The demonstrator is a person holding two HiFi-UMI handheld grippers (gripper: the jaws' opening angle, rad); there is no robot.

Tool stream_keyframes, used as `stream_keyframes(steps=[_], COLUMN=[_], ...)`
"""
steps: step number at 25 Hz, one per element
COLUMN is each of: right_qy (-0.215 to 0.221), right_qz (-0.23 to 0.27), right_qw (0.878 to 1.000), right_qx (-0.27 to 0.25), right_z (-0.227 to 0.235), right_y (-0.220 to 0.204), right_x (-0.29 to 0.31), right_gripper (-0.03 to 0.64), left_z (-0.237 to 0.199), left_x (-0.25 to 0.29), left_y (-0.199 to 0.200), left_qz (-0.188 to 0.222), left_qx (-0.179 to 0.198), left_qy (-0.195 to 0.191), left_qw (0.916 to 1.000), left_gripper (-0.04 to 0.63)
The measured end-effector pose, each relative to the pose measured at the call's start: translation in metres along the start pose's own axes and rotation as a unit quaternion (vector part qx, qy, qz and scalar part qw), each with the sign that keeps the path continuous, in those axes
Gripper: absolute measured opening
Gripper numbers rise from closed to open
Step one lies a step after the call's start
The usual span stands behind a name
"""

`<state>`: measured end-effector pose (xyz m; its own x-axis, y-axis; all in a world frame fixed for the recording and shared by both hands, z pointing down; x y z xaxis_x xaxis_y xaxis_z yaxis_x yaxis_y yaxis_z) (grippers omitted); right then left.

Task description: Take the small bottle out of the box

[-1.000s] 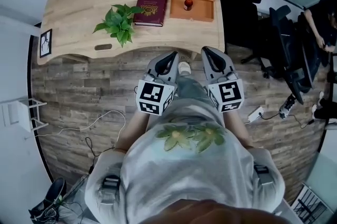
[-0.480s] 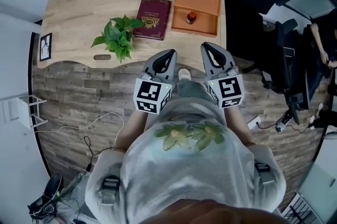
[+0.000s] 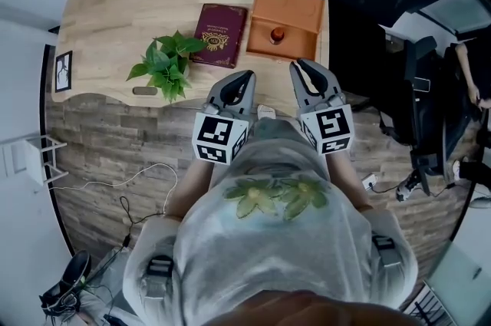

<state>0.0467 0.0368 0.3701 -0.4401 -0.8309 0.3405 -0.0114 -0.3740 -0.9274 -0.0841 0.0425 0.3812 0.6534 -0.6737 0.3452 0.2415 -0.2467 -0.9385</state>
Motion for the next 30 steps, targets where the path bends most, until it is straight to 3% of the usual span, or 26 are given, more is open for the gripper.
stream_keyframes(steps=[6,18,30], right_qy=[0.014,0.046,0.059], right_qz=[-0.018,-0.068,-0.103], right_qw=[1.0,0.997,0.993], right_qx=[0.003,-0.002,0.0], right_z=[0.018,0.045,0.06], right_y=[-0.001,-0.015,-0.029], right_x=[0.021,0.065,0.097], right_gripper=[0.026,0.133,0.169], left_z=[-0.009,-0.03,-0.04], left_x=[0.023,0.051,0.071], left_y=[0.004,-0.003,-0.015], left_qz=[-0.002,-0.022,-0.041], left_qx=[-0.003,-0.026,-0.036], left_qy=[0.009,0.041,0.053], left_qw=[1.0,0.9986,0.9971], left_gripper=[0.008,0.008,0.008])
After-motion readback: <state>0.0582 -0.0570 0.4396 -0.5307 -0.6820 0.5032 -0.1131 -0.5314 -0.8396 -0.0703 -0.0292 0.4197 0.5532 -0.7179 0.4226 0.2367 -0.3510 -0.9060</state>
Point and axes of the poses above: the fingertips, and each gripper's own axes: x forward along the fingers, z to its right, y out of its top, the point moved 4 cm from there along -x, backward along the fingers, and after that the axes turned 12 degrees about x, right-handed, at the moved point
